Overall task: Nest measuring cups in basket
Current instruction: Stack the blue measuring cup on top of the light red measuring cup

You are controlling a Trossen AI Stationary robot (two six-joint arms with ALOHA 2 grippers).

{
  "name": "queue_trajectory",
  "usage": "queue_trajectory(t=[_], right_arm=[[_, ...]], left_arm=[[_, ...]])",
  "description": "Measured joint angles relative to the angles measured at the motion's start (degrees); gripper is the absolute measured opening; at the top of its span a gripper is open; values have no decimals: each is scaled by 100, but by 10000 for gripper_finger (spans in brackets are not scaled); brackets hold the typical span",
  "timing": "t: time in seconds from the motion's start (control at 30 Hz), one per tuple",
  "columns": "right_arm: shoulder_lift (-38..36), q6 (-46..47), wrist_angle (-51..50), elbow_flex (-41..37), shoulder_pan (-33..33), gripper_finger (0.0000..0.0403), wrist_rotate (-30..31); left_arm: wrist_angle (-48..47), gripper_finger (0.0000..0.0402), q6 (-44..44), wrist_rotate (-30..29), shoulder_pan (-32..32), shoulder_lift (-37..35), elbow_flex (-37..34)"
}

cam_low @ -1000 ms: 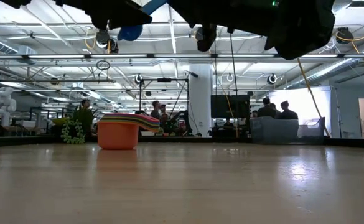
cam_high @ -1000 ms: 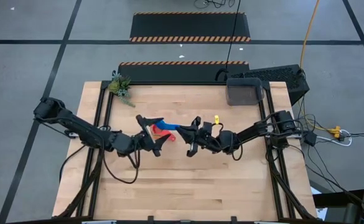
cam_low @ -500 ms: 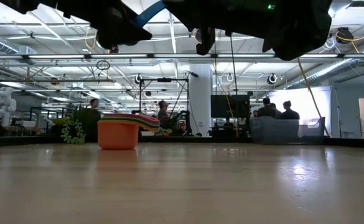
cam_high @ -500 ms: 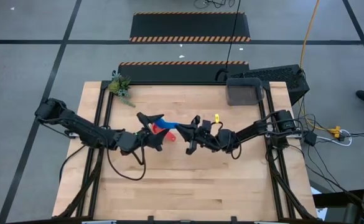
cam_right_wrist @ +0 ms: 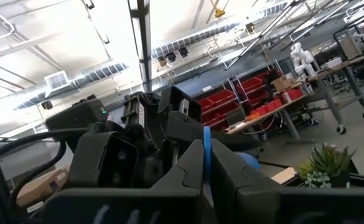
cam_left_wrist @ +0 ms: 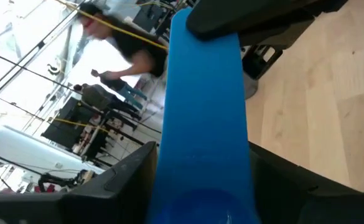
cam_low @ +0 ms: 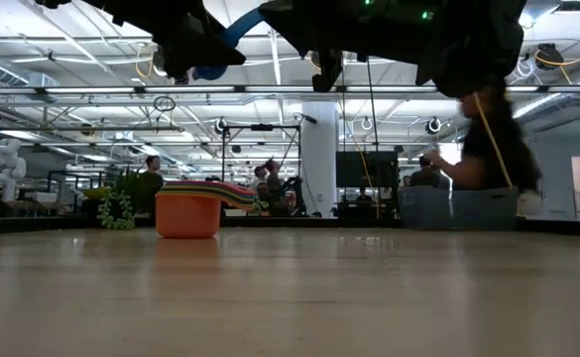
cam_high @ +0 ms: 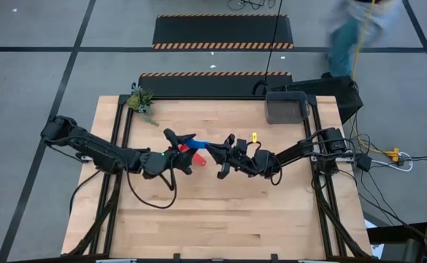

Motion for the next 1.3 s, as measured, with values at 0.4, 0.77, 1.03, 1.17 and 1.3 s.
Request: queue_trajectory(t=[0.4, 0.77, 1.03, 1.17, 1.3], right_arm=[[0, -10, -84, 2, -33, 0, -28], [0, 9, -127, 4, -39, 13, -15], [-3, -146, -152, 1, -39, 15, -13], [-206, -302, -310, -90, -39, 27, -13], [-739, -542, -803, -352, -42, 59, -13]], left_arm=[[1, 196, -39, 59, 3, 0, 2], [-165, 183, -217, -52, -60, 0, 9], [-263, 174, -237, -55, -62, -4, 9], [-467, 170, -396, -26, -62, -4, 9], [-882, 167, -643, 121, -112, -7, 9]])
